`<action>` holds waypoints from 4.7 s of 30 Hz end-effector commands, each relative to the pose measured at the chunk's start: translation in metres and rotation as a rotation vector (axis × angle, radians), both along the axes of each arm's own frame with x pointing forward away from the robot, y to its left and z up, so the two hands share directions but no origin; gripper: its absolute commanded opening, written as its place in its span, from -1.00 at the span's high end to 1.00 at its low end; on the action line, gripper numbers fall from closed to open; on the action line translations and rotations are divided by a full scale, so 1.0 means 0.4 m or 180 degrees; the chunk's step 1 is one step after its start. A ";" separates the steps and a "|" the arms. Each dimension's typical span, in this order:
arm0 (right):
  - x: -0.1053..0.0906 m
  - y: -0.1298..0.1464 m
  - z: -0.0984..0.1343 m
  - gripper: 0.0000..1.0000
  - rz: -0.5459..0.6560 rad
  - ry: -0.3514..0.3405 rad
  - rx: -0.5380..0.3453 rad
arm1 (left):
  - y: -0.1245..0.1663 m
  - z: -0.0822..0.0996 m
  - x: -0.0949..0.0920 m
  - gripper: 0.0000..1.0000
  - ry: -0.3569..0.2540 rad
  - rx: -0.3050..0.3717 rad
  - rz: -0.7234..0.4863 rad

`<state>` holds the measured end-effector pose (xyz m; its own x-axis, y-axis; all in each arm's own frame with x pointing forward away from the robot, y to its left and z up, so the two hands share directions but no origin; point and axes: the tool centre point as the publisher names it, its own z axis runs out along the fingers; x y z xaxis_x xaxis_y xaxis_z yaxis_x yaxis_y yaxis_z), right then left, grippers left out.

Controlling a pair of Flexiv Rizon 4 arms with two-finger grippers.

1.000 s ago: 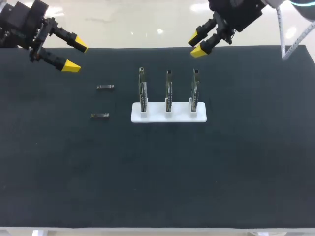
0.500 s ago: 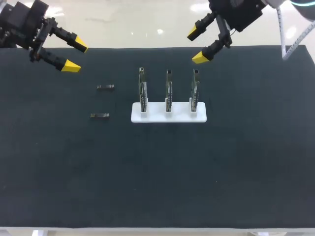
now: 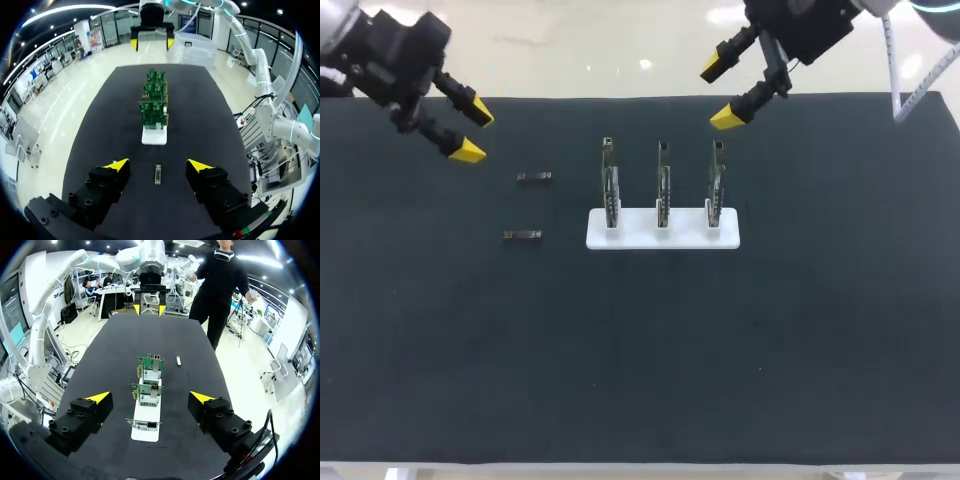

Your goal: Pick up the optical module with the left hand, and insert it into the network port with the right hand.

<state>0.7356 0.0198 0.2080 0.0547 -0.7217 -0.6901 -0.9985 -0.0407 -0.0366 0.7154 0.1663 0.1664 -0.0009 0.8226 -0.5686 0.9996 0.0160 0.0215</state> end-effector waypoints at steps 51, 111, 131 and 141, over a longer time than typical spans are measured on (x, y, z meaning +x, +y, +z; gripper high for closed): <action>-0.001 0.000 -0.001 -1.00 0.0000 -0.0005 0.0007 | 0.048 -0.346 0.029 -1.00 0.0227 0.1661 0.0097; -0.001 0.000 -0.001 -1.00 0.0000 -0.0005 0.0007 | 0.016 -0.453 0.012 -0.18 0.0259 0.1637 0.0134; -0.001 0.000 -0.001 -1.00 0.0000 -0.0005 0.0007 | 0.025 -0.408 0.019 1.00 0.0193 0.1440 0.0105; -0.001 0.000 -0.001 -1.00 0.0000 -0.0005 0.0007 | 0.051 -0.247 0.014 1.00 0.0027 0.0743 -0.0093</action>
